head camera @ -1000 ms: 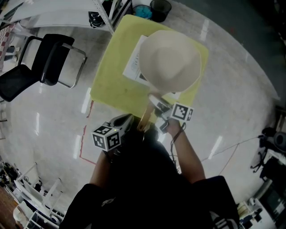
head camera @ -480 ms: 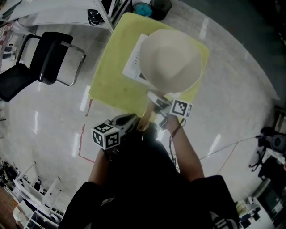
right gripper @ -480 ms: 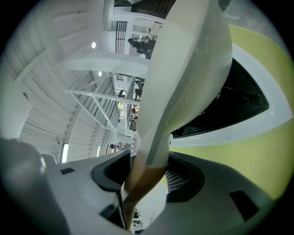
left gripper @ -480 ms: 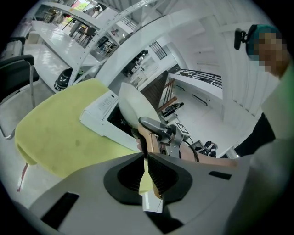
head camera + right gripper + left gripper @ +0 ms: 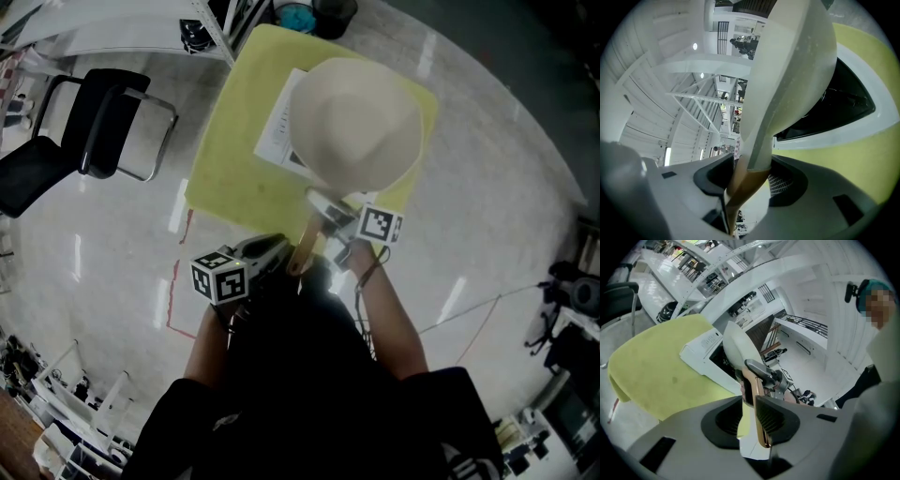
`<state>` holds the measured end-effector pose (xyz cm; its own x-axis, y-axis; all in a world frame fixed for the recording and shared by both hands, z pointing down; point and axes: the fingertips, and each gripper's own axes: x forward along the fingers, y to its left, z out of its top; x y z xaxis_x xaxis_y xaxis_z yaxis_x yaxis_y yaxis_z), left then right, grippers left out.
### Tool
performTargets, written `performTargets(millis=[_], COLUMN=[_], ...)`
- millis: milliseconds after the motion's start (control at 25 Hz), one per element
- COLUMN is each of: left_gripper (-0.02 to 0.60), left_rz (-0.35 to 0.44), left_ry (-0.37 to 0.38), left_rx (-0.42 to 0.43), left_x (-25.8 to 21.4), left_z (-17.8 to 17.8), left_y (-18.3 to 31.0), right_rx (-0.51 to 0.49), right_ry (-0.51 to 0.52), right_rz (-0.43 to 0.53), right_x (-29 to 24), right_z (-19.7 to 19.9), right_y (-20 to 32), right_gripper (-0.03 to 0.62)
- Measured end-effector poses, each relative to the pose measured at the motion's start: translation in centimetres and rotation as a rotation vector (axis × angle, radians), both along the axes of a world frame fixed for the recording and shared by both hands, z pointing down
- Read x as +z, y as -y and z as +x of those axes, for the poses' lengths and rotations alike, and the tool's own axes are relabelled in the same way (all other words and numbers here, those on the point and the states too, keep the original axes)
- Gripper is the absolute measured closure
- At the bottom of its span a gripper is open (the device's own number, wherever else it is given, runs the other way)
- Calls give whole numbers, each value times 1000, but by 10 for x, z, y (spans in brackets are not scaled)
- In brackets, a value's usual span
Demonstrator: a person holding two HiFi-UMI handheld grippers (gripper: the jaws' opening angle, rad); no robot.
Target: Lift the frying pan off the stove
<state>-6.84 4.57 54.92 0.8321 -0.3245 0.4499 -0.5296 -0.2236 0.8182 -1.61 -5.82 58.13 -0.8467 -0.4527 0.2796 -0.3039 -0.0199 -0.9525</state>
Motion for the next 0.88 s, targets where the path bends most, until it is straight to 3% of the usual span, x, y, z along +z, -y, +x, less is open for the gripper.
performTargets(millis=[80,160,240,280,400,440,560,640,880], left_gripper=[371,345,330,328,328,328,330,330,334], left_rz=[-55,-96,-125,-137,-158,-165,-209,-227,-193], left_ry=[-66,-131,-187,-211,-286,-317,-394,-399,-474], left_rx=[29,63,90,96,93,85,35,7,21], left_x=[3,5,6,6,8,9,16,18,17], left_z=[9,21,33,38,52,56,60,58,67], left_y=[-3,-7,-9,-10,-12,-11,-6,-5,-12], right_rx=[13,43,56,49,-28,-37,-37,-37,-40], right_ry=[1,-19,-18,-6,42,47,37,24,17], right_rz=[-38,-138,-171,-141,98,125,117,112,126], right_x=[2,10,11,8,-12,-13,-10,-10,-11], right_z=[1,5,5,3,-6,-7,-6,-5,-4], right_y=[-3,-11,-13,-11,5,7,8,6,6], right_gripper=[372,372,372,372,371,370,370,368,365])
